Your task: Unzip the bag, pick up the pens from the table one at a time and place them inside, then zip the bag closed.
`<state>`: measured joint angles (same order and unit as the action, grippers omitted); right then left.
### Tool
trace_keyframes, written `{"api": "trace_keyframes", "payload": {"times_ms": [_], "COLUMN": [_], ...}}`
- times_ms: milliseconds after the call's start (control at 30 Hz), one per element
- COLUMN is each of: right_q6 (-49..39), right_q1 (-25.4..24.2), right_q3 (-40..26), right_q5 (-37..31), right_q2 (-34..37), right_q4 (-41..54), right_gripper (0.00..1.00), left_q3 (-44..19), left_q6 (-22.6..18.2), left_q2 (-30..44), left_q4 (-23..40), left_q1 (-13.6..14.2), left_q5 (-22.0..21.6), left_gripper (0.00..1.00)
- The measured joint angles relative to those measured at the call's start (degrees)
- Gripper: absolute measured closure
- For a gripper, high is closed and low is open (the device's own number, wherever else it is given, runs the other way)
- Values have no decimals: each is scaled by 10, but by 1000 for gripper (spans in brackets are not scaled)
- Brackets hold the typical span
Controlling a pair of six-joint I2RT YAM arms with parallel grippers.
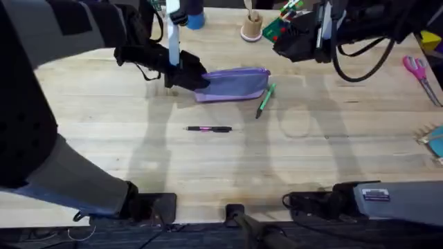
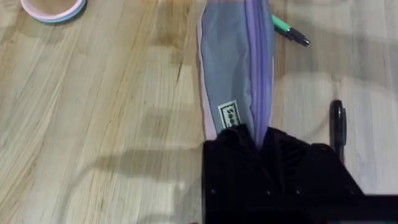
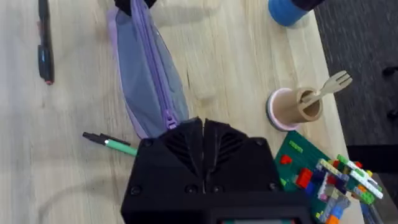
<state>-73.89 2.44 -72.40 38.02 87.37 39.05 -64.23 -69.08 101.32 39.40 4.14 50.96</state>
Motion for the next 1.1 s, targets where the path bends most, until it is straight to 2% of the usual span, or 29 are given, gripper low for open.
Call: {"api": "trace_keyframes", "payload": {"times_ms": [400,533,667,700,733,767,833,933,967,1100], "right_q6": [20,74,164,193,219,240,283,340,357,443], "right_q1": [0,-3,-12,-14,-17,-19,-21,-22,-22,-22], "right_q3": [0,0,0,0,0,0,0,0,0,0], "right_q5": [6,6,6,6,6,7,8,8,8,10], "right_q2": [-2,-18,-38,-42,-46,-48,-53,-57,-58,-59], "right_q4": [0,-1,-1,0,0,-1,0,0,-1,0], "right_gripper": [973,972,971,944,879,773,531,110,35,6], "left_q3": [0,0,0,0,0,0,0,0,0,0], "left_q6": [0,0,0,0,0,0,0,0,0,0], "left_q2": [0,0,0,0,0,0,0,0,0,0], "left_q4": [0,0,0,0,0,0,0,0,0,0], "left_q1": [0,0,0,0,0,0,0,0,0,0], "left_q5": [0,0,0,0,0,0,0,0,0,0], "left_gripper": [958,958,959,958,958,958,958,958,958,958]}}
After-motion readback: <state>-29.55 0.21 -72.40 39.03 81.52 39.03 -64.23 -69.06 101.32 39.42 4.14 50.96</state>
